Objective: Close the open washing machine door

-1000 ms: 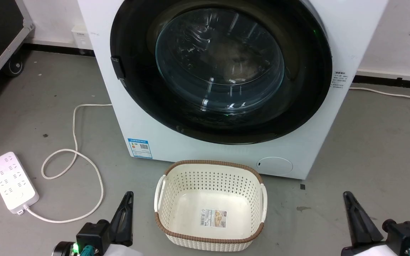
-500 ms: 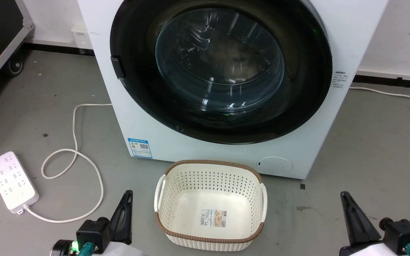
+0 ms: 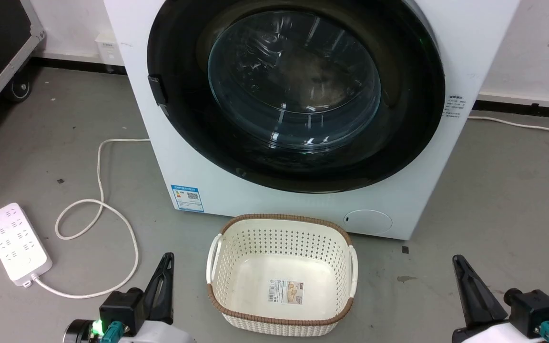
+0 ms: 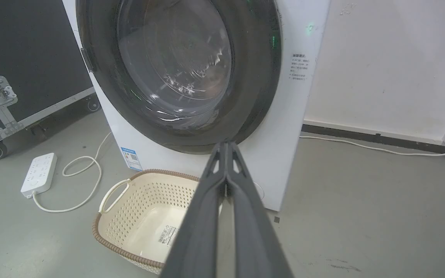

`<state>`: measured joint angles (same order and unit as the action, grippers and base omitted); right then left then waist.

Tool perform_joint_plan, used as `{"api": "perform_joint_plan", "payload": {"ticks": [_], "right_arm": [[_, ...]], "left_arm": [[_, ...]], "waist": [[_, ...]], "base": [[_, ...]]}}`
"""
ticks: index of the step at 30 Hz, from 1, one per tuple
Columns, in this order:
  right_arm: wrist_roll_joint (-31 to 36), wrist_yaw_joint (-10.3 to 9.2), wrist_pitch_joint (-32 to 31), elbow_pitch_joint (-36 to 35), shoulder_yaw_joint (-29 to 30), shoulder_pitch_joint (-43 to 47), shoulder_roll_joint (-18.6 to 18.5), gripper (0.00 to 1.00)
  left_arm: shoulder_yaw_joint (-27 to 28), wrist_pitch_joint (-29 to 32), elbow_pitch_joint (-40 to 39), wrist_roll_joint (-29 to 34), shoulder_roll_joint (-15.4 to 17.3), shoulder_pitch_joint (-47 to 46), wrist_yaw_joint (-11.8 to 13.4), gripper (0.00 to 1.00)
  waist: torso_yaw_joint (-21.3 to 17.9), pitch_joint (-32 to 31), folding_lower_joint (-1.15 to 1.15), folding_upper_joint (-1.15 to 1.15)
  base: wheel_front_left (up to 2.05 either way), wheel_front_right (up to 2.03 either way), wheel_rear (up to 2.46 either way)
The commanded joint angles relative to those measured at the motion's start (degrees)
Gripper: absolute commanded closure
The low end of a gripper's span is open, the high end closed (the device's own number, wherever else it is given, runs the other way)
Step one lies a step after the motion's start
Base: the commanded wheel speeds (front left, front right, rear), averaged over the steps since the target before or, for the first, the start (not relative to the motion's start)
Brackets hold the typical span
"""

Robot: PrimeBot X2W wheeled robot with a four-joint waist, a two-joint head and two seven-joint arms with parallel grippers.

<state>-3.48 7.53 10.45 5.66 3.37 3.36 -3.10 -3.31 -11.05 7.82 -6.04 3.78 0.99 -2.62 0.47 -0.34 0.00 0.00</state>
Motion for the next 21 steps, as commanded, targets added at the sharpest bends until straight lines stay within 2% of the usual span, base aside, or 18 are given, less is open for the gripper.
{"api": "perform_joint_plan", "payload": {"ticks": [1, 21], "right_arm": [[0.5, -0.01, -0.3, -0.4, -0.1, -0.7, 0.1, 1.00], [1.1, -0.02, -2.5, -1.6, -0.8, -1.3, 0.1, 1.00]], "left_arm": [[0.1, 0.2, -0.4, 0.6, -0.2, -0.3, 0.3, 1.00], [0.8, 2.6, -2.0, 1.8, -0.3, -0.4, 0.8, 1.00]], "waist": [[0.0, 0.0, 0.00, 0.00], [-0.1, 0.1, 0.00, 0.00]], "base": [[0.00, 0.00, 0.00], [0.00, 0.00, 0.00]]}}
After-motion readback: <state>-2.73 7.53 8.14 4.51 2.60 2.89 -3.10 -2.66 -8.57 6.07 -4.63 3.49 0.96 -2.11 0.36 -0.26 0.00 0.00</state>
